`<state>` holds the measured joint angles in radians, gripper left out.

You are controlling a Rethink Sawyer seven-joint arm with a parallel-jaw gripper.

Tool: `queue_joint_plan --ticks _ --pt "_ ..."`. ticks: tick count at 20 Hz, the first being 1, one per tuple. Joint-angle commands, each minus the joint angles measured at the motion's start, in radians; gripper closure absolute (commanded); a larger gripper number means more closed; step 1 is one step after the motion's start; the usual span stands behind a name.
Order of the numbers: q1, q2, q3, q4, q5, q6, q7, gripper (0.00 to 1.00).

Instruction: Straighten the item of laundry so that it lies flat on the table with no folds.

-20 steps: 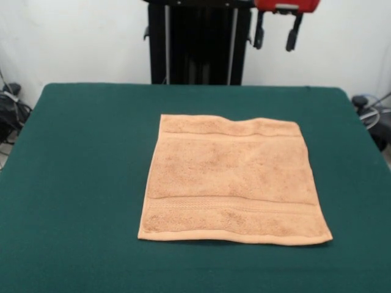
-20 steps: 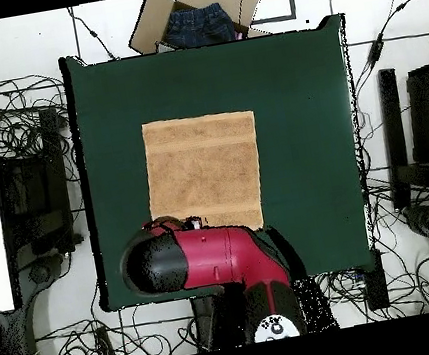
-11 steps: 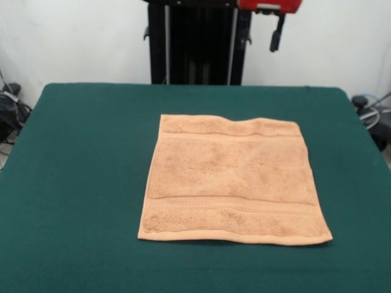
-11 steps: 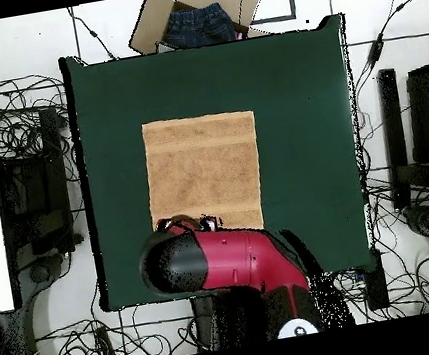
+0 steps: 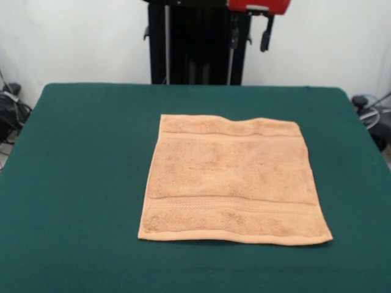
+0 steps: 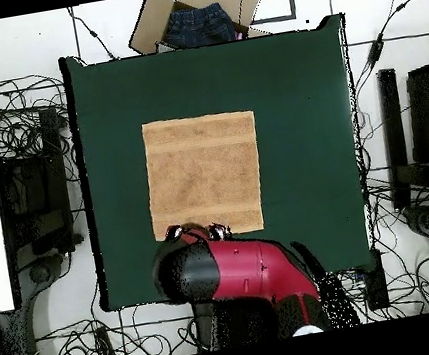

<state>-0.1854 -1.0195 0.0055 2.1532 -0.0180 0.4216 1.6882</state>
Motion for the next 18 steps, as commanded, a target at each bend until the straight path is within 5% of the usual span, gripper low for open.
queue_joint_plan --ticks 1,18 --pt "-0.004 0.038 0.066 0.073 -0.074 -0.072 0.057 0.0" --pt "-0.01 -0.006 0.089 0.071 -0.115 -0.03 0.02 0.0"
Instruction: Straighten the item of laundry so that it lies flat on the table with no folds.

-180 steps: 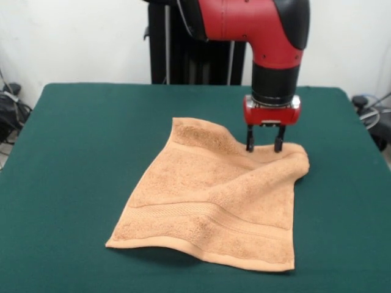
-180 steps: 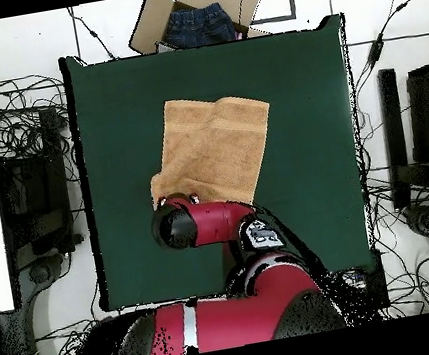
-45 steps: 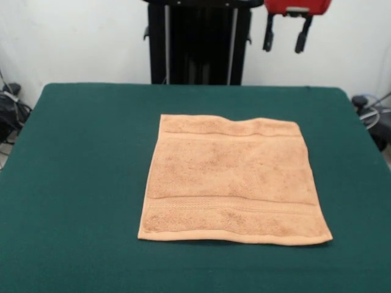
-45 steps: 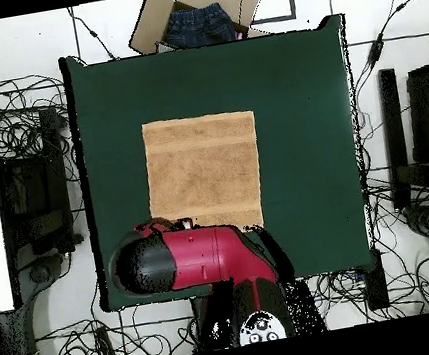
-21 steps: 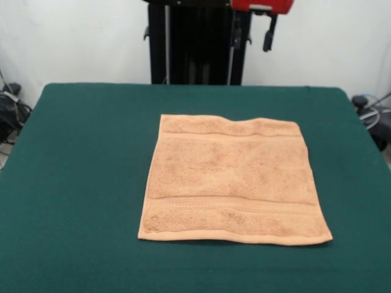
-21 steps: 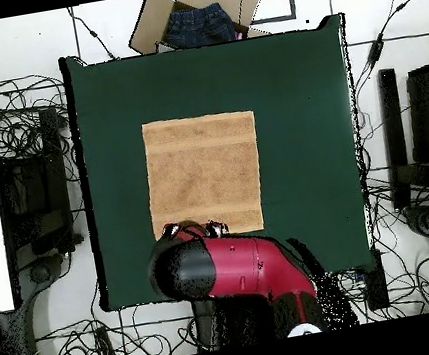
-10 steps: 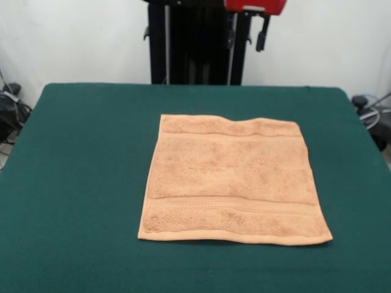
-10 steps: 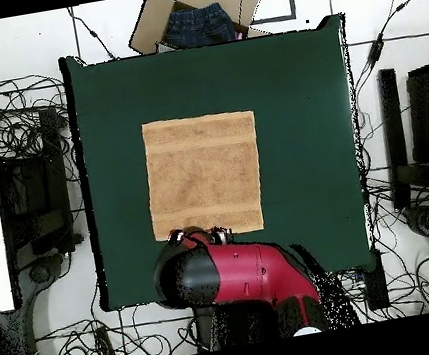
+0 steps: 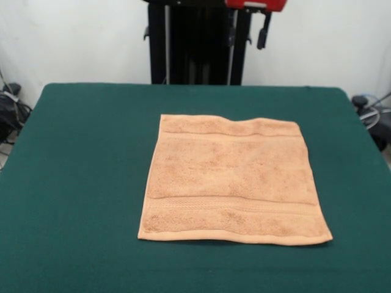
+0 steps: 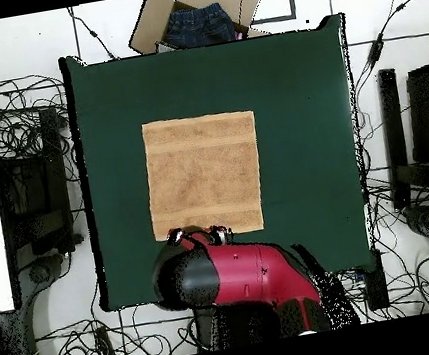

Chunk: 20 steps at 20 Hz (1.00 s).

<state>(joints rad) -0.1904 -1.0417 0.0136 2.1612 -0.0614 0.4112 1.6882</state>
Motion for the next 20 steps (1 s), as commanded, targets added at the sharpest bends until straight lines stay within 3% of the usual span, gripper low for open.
queue_joint_plan --ticks 1,20 --pt "-0.002 0.017 0.078 0.062 -0.072 -0.019 0.024 0.0" --pt "-0.014 0.019 0.094 0.061 -0.09 -0.014 0.026 0.0"
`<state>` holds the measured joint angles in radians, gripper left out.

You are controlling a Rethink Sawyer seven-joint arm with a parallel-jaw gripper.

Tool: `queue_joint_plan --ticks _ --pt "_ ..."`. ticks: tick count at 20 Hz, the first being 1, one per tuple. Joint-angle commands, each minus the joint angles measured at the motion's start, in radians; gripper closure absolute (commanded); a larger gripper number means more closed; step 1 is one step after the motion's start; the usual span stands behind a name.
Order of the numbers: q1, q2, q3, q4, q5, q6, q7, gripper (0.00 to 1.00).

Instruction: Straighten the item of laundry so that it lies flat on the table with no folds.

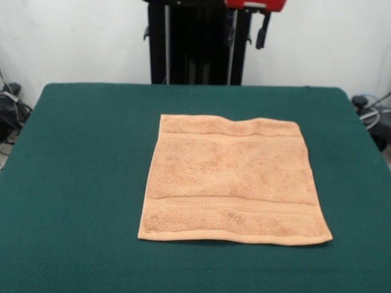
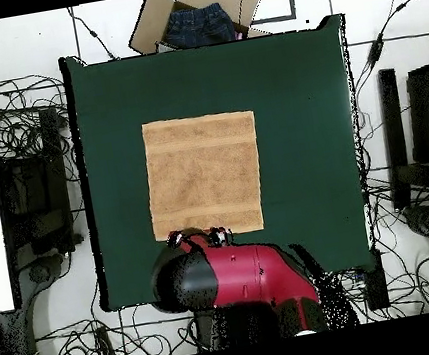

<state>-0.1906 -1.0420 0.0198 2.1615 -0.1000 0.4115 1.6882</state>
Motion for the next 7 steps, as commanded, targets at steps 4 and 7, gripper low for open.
queue_joint_plan --ticks 4,7 --pt "-0.012 0.02 0.086 0.055 -0.051 -0.007 0.027 0.0" --pt "-0.012 0.02 0.085 0.058 -0.051 -0.009 0.029 0.0"
